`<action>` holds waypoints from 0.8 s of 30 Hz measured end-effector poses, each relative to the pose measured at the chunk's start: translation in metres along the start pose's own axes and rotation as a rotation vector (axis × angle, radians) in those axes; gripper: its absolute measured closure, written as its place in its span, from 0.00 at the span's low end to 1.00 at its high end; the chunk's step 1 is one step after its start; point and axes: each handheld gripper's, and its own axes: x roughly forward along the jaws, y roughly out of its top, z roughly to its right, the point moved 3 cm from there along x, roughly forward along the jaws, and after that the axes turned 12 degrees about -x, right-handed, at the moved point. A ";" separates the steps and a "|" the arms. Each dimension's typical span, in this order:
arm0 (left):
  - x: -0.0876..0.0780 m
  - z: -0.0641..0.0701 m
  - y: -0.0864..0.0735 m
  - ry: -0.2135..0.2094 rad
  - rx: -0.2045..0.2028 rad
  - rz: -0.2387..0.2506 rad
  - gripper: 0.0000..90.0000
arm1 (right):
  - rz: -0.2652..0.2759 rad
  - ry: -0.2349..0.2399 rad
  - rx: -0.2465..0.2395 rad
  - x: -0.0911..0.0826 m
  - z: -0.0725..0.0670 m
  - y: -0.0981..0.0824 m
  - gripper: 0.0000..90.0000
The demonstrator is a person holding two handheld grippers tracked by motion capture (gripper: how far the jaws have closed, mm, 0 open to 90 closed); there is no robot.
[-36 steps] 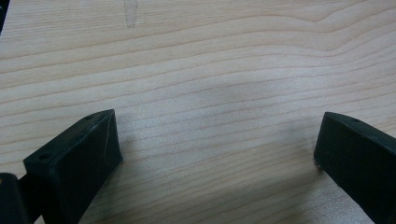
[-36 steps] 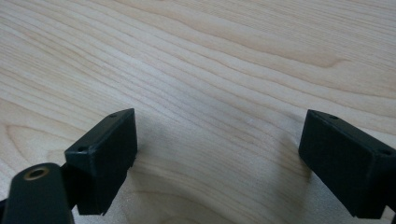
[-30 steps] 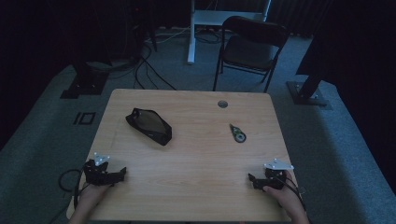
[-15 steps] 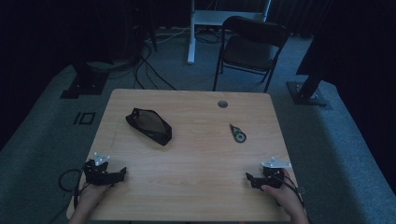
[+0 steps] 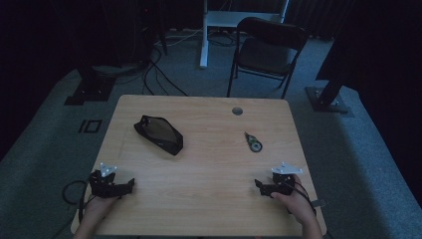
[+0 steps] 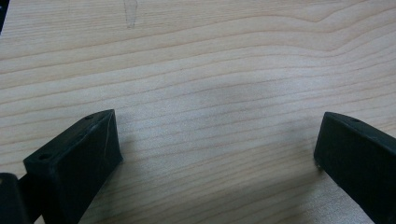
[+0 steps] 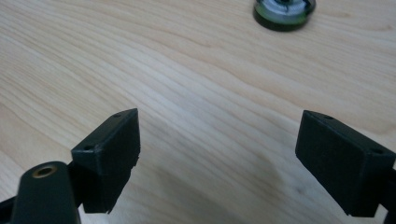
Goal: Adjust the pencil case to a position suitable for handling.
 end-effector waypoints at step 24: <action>0.000 0.000 0.000 0.000 0.000 0.000 0.01 | 0.047 0.048 -0.035 0.024 -0.017 0.037 0.17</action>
